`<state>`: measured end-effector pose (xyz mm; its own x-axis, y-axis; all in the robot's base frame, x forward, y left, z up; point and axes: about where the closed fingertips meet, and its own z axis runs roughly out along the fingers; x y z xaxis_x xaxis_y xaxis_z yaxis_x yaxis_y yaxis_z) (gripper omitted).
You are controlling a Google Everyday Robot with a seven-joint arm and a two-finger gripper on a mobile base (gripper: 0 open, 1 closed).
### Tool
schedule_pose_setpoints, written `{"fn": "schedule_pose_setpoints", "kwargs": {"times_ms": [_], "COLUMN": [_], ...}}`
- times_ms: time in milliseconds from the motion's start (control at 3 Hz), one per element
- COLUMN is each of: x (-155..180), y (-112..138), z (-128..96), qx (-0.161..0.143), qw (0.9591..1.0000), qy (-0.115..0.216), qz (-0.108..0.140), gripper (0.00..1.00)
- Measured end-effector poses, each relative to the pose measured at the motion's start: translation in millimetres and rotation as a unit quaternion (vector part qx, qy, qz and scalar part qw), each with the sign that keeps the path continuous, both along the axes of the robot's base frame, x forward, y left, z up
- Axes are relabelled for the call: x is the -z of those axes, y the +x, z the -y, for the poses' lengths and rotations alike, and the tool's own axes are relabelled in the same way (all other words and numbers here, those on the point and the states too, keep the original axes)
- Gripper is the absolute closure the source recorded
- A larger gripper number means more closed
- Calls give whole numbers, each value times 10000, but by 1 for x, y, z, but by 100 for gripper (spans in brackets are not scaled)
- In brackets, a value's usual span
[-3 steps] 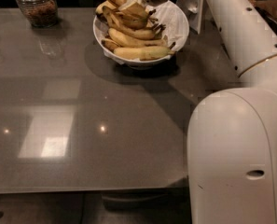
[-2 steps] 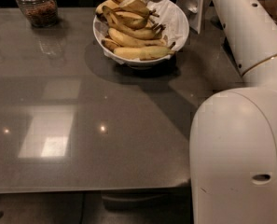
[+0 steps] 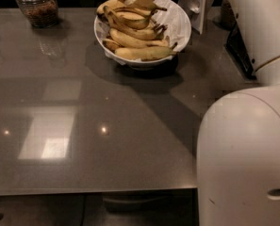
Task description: Pick banana from white bowl
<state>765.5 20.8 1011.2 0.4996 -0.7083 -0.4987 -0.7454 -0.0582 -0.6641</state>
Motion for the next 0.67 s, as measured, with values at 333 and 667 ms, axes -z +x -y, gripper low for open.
{"fn": "schedule_pose_setpoints", "kwargs": {"times_ms": [333, 667], "x": [-6, -13], "y": [-20, -50], "z": [13, 20], "qx": [6, -40], "qw": [9998, 9981], "qy": [-28, 295], "qz": [-184, -535], "gripper": [100, 100]}}
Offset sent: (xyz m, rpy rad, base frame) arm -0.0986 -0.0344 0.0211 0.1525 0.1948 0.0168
